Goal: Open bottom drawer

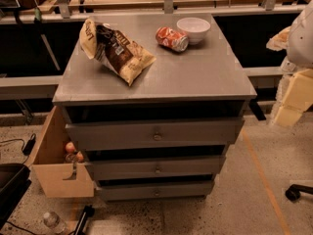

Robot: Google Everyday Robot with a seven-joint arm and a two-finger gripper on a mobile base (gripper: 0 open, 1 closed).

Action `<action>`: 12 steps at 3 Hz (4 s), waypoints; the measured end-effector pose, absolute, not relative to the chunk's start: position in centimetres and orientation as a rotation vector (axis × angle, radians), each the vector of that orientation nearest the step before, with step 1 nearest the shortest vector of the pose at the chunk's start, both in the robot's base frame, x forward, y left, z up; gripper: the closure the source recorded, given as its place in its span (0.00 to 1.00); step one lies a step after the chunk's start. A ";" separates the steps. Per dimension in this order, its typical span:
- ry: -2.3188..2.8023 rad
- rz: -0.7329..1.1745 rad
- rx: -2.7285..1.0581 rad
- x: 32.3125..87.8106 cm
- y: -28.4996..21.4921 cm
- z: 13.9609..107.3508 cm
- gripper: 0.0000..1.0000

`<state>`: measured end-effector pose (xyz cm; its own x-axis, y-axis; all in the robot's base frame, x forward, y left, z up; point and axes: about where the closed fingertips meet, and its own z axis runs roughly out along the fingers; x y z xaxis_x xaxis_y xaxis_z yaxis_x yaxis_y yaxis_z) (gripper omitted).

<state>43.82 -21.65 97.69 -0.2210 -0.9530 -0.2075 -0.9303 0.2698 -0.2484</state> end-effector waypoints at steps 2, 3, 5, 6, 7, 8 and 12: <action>2.239 -0.197 -1.698 43.5 -21.5 97.3 0.00; 2.242 -0.304 -1.684 43.1 -21.9 93.5 0.00; 2.218 -0.334 -1.776 43.5 -25.8 78.1 0.00; 2.162 -0.272 -1.815 44.8 -25.9 70.1 0.00; 2.083 -0.238 -1.799 47.7 -24.6 63.6 0.00; 2.029 -0.262 -1.749 49.4 -24.0 63.9 0.00; 2.110 -0.218 -1.880 45.1 -22.9 47.5 0.00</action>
Offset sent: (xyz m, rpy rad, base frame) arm -0.0098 0.0037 -0.0155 -0.1425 -0.1070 -0.0840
